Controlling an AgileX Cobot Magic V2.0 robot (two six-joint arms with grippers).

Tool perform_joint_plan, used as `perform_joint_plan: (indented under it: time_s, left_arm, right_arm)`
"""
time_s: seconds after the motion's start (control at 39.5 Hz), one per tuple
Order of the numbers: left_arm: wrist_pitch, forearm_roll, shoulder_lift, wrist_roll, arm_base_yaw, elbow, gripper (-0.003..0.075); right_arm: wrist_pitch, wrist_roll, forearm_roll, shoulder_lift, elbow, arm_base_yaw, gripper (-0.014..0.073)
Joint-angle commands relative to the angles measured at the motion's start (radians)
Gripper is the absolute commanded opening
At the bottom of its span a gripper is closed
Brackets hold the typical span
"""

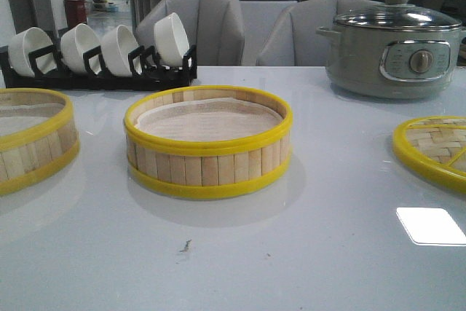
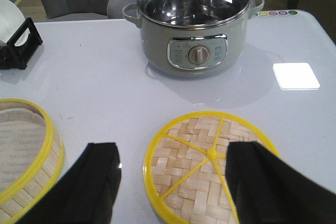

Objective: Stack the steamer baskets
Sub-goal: 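Lower the left gripper over the rim of the steamer basket nearest it, then close the left gripper on the basket rim and lift it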

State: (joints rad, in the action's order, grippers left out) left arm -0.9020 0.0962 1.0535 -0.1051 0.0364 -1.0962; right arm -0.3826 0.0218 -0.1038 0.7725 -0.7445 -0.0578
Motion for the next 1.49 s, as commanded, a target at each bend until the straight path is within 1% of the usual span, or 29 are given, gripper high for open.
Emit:
perform_joint_plan:
  time_s: [0.0, 0.05, 0.23, 0.28, 0.43, 0.53, 0.71, 0.84, 1.01, 1.17, 1.29, 1.47]
  left_arm:
    - [0.073, 0.052, 0.018, -0.008, 0.002, -0.018, 0.048]
    - [0.076, 0.061, 0.038, -0.008, 0.002, -0.015, 0.0494]
    - [0.095, 0.128, 0.143, -0.012, 0.002, -0.015, 0.0493]
    - [0.11, 0.177, 0.179, -0.04, 0.002, -0.015, 0.0491]
    - [0.185, 0.35, 0.302, -0.179, 0.002, -0.017, 0.0463]
    - [0.206, 0.384, 0.374, -0.195, 0.002, -0.034, 0.0461]
    - [0.217, 0.386, 0.501, -0.218, 0.021, -0.1, 0.0461]
    - [0.234, 0.382, 0.571, -0.218, 0.062, -0.162, 0.0461]
    - [0.234, 0.33, 0.673, -0.216, 0.114, -0.241, 0.0461]
    - [0.237, 0.298, 0.742, -0.192, 0.122, -0.267, 0.0461]
    - [0.246, 0.224, 0.779, -0.138, 0.122, -0.273, 0.0461]
    - [0.262, 0.213, 0.806, -0.136, 0.122, -0.273, 0.0461]
  right_arm:
    - [0.09, -0.007, 0.004, -0.002, -0.036, -0.001, 0.054]
    - [0.09, -0.007, 0.004, -0.002, -0.036, -0.001, 0.054]
    - [0.085, -0.007, 0.003, -0.002, -0.034, -0.001, 0.054]
    - [0.084, -0.007, 0.003, -0.001, -0.035, -0.001, 0.054]
    - [0.083, -0.007, 0.003, 0.005, -0.035, -0.001, 0.054]
    - [0.083, -0.007, 0.003, 0.005, -0.035, -0.001, 0.054]
    - [0.084, -0.007, 0.003, 0.013, -0.035, -0.001, 0.054]
    - [0.091, -0.007, 0.003, 0.013, -0.035, -0.001, 0.054]
    - [0.096, -0.007, 0.003, 0.013, -0.035, -0.001, 0.054]
    - [0.095, -0.007, 0.003, 0.013, -0.035, -0.001, 0.054]
    - [0.095, -0.007, 0.003, 0.013, -0.035, -0.001, 0.054]
    - [0.095, -0.007, 0.003, 0.013, -0.035, -0.001, 0.054]
